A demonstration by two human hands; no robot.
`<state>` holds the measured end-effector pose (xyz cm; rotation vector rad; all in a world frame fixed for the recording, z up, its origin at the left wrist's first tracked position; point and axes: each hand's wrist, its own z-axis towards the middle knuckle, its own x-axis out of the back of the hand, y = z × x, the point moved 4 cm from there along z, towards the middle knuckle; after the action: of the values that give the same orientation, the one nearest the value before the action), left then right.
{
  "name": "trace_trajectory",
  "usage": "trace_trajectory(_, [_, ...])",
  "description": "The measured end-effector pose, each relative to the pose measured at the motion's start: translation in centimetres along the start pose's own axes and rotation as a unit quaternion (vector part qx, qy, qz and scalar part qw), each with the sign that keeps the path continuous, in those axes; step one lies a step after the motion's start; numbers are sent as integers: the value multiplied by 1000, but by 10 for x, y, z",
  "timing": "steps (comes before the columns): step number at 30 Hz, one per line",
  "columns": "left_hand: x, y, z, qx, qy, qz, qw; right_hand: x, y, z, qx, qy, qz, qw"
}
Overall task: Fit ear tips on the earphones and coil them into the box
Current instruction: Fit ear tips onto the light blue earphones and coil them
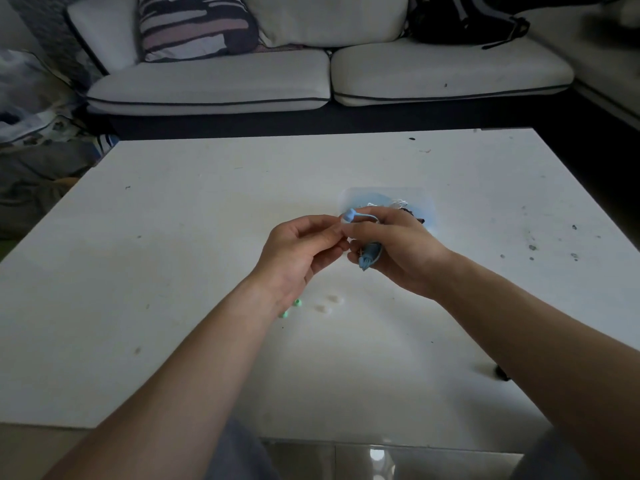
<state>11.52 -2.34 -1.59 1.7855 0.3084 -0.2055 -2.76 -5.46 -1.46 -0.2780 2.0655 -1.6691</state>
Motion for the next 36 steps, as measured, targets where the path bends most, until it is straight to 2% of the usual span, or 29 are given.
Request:
trace_trajectory(7, [4,2,0,6,20,14,1000,11,0,1,7,26,0,1000])
trace_trajectory(11, [6,3,0,16,25,-15,999,9,1,2,-17,33,77,996])
trace_trajectory(16, [3,5,-1,13,11,-8,1000,4,3,2,-52,-3,178,983])
trace_trajectory(20, [2,4,0,16,0,-37,999,-1,3,1,-71,-7,218,973])
trace_trajectory(29, [2,5,-1,43,1,-98,994,-4,-3,-4,-84,23,244,966])
trace_trajectory(36, [0,4,-2,75,3,-136,988,0,-2,-3,-58,52,186,979])
